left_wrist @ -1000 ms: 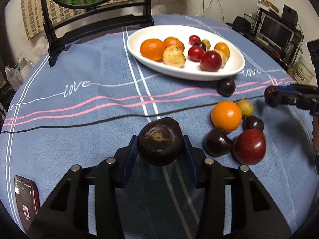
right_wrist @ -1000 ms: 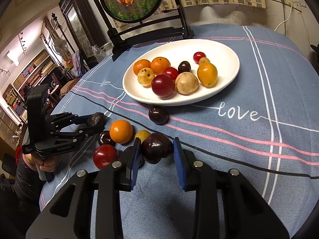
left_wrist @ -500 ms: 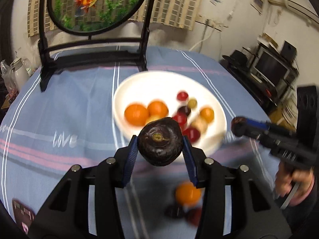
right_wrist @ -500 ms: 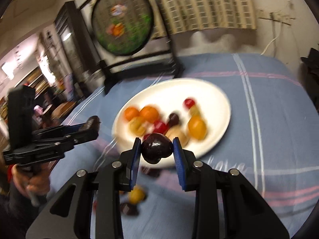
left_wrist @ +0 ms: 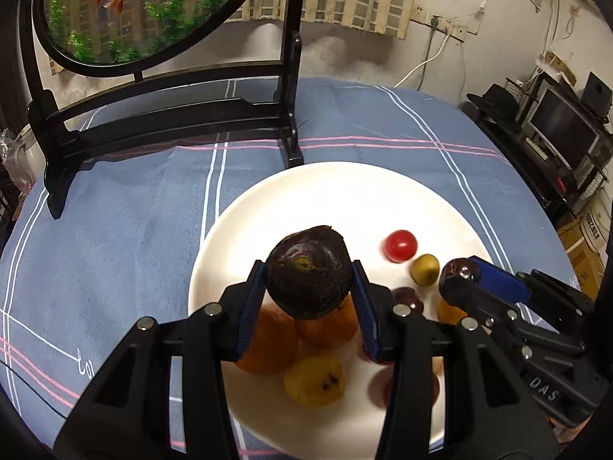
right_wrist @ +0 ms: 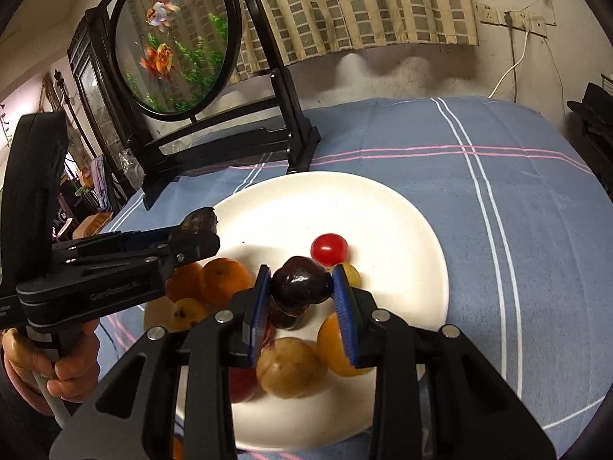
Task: Organize fruits
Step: 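Carry the dark fruit and dark plum to the plate and release them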
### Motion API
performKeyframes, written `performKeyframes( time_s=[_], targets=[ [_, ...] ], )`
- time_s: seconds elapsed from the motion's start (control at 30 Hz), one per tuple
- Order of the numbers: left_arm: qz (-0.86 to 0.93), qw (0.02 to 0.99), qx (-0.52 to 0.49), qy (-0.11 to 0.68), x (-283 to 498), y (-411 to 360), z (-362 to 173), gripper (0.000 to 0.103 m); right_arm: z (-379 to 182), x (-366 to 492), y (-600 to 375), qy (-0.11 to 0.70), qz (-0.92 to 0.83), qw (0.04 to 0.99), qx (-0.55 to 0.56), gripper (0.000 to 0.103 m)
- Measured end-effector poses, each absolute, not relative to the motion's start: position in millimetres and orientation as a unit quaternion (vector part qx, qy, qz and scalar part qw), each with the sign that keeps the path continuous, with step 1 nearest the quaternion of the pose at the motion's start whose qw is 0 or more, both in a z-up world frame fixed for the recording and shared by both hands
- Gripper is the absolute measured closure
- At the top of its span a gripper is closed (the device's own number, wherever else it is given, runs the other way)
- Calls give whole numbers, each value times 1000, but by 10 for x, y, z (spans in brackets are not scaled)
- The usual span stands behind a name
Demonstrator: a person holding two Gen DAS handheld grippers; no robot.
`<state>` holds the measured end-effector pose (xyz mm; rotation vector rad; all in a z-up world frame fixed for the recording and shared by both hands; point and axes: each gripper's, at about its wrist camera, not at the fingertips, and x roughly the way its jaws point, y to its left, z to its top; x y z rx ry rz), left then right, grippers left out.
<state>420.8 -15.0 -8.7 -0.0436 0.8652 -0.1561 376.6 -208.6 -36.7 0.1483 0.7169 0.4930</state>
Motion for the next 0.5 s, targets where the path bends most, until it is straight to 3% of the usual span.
performKeyframes(
  time_s=[0.03, 0.13, 0.5],
  targets=[
    [-75, 905, -24, 419, 4214, -146, -90, 57, -375, 3776, -2081, 348, 240, 903, 71, 70],
    [-61, 909, -24, 411, 4183, -145, -46, 38, -369, 3756, -2084, 355, 239, 901, 68, 67],
    [-46, 931, 23, 361, 3333, -170, 336, 23, -70, 3046, -2159, 320, 273, 905, 65, 65]
  ],
)
